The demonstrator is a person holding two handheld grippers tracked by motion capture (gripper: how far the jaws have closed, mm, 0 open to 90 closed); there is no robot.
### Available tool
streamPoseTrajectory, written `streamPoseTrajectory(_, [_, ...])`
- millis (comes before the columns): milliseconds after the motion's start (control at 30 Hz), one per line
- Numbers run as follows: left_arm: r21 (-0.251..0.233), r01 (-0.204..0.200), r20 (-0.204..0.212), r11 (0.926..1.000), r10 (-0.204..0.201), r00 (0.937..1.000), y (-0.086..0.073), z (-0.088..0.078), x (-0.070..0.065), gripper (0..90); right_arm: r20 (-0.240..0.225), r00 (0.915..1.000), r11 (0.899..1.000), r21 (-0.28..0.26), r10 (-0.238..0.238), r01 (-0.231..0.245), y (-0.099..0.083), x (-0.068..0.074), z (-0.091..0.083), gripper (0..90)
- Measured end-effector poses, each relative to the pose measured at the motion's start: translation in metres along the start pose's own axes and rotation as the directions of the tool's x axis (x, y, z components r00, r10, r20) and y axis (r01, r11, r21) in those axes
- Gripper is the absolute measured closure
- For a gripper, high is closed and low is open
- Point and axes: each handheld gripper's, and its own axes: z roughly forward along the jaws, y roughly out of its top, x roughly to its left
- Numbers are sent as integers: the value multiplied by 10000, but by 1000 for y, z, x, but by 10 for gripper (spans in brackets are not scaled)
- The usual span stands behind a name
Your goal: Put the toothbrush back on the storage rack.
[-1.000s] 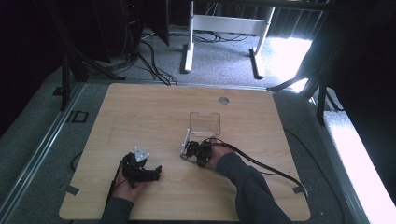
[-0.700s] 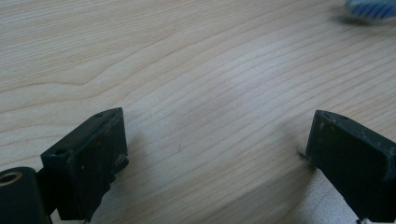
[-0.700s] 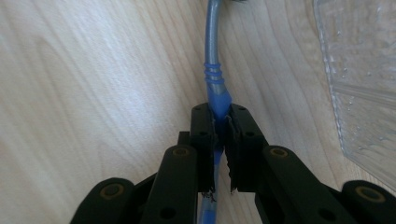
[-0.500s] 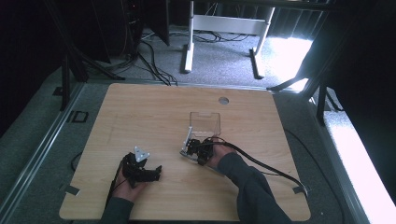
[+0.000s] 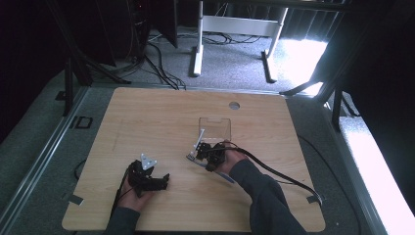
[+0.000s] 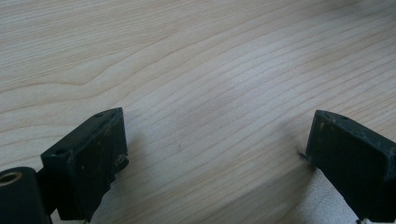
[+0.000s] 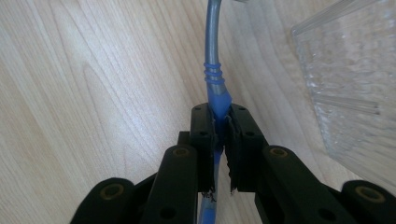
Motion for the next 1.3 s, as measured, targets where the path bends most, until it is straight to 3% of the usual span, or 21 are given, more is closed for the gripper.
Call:
streamPoseTrajectory(300, [-2, -1, 0, 10000, 1, 10000, 0, 0, 0, 55, -8, 9998, 9964, -813, 220, -220, -2, -3, -14, 814])
streamPoseTrajectory(700, [0, 1, -1, 10000, -1, 10000, 0, 0, 0, 55, -132, 9987, 9837, -1723, 493, -509, -3, -8, -26, 814])
streamPoseTrajectory(933, [-7, 3, -2, 10000, -3, 10000, 0, 0, 0, 55, -115, 9976, 9701, -2325, 685, -693, -4, -11, -33, 815])
streamPoseTrajectory(1300, [1, 3, 0, 10000, -3, 10000, 0, 0, 0, 55, -152, 9951, 9548, -2806, 979, -982, -5, -14, -40, 815])
